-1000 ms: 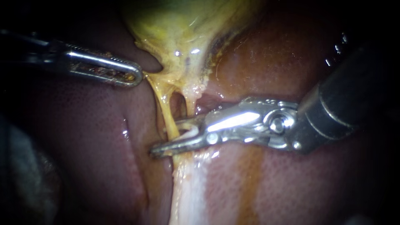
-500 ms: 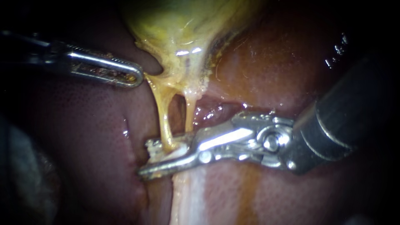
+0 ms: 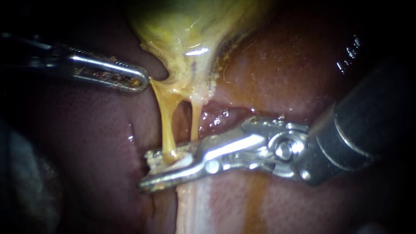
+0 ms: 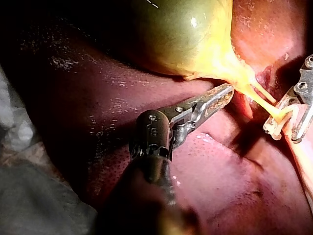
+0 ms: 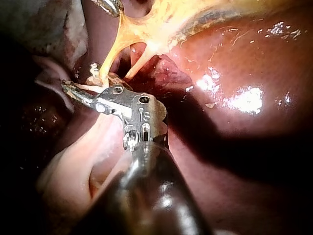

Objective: Clipping second clip left tube

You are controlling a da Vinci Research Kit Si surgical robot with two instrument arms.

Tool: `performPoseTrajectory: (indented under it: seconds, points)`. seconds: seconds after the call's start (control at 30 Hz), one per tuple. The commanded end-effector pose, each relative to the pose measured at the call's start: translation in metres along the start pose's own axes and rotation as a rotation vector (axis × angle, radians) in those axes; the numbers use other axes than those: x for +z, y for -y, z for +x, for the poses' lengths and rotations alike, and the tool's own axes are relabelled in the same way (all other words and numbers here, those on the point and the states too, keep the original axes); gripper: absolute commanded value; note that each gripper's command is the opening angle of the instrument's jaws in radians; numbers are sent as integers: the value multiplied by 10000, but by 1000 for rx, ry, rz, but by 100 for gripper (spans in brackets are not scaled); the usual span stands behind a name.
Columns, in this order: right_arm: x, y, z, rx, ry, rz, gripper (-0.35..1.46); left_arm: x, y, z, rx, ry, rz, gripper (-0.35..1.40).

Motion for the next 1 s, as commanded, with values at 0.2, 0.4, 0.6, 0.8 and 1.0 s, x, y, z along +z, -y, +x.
performPoseTrajectory:
  seconds: [0.2, 0.4, 0.6, 0.8, 1.0]
  points:
    - [-9, 0, 6, 17, -7, 0, 2, 0, 0, 0, 0, 0, 0, -35]
    - [-14, -2, 4, 52, -5, -4, -24, 0, 0, 0, 0, 0, 0, -35]
    - [-19, -2, 2, 122, -2, -2, -35, 0, 0, 0, 0, 0, 0, -35]
    - [-19, -1, 2, 122, 0, -4, -35, 0, 0, 0, 0, 0, 0, -35]
    - [-19, -1, 2, 128, -2, -6, -35, 0, 0, 0, 0, 0, 0, -35]
